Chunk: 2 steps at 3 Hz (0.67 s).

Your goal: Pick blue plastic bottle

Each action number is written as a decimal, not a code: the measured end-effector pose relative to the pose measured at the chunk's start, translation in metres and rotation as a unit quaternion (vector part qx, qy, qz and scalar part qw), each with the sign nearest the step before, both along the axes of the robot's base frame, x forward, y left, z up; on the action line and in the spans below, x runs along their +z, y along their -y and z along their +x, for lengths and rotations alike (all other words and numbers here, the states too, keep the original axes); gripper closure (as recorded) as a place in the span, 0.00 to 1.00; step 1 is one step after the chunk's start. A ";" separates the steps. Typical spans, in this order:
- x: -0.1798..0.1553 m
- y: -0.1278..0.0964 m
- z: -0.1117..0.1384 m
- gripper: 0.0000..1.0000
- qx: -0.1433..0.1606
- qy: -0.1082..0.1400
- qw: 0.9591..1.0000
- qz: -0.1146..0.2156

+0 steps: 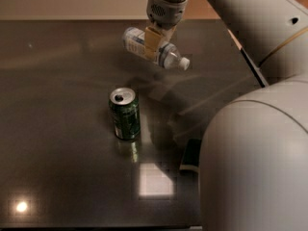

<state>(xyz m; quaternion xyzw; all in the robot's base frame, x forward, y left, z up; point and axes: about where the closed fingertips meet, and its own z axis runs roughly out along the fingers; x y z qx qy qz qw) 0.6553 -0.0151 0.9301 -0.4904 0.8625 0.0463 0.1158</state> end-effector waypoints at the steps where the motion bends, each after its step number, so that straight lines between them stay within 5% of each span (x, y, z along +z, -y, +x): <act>1: 0.024 0.000 -0.011 1.00 0.036 0.018 0.999 -0.001; 2: 0.053 0.003 -0.016 1.00 0.073 0.054 0.996 0.015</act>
Offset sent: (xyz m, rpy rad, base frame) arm -0.0535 -0.0271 0.0626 -0.0410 -0.0024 0.1783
